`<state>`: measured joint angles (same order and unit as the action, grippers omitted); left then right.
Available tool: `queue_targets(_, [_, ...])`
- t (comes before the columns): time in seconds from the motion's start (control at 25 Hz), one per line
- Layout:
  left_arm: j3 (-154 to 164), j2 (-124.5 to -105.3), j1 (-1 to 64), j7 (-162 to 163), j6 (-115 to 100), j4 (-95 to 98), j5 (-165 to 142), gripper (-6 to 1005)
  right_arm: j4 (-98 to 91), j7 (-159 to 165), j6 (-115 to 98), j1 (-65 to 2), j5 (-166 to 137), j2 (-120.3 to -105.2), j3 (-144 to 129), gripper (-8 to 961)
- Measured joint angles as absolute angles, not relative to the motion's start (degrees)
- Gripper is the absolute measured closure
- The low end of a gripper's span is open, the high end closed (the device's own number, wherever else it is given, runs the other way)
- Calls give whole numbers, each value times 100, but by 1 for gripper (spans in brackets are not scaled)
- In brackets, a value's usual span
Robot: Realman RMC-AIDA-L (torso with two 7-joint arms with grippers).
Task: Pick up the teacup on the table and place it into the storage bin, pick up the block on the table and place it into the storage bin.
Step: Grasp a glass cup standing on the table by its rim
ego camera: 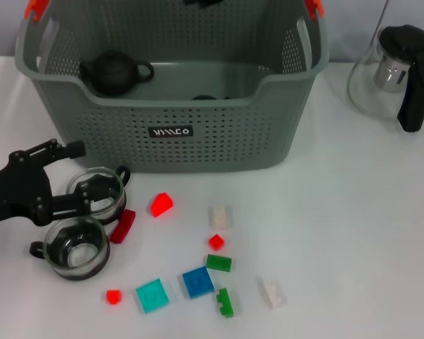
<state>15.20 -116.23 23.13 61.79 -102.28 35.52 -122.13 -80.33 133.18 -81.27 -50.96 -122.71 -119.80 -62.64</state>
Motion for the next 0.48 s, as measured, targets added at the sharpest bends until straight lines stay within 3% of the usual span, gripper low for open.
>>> queue_targets(0.2, [1520, -11619, 2335, 6181, -10229, 3551, -12114, 99, -8008, 12168, -8243, -3834, -10376, -11957, -5765, 41])
queue_targets(0.48, [1520, -11614, 2410, 6201, -10216, 3551, -12093, 98, -7094, 10558, -8817, -3141, -9840, -12008, -5765, 42])
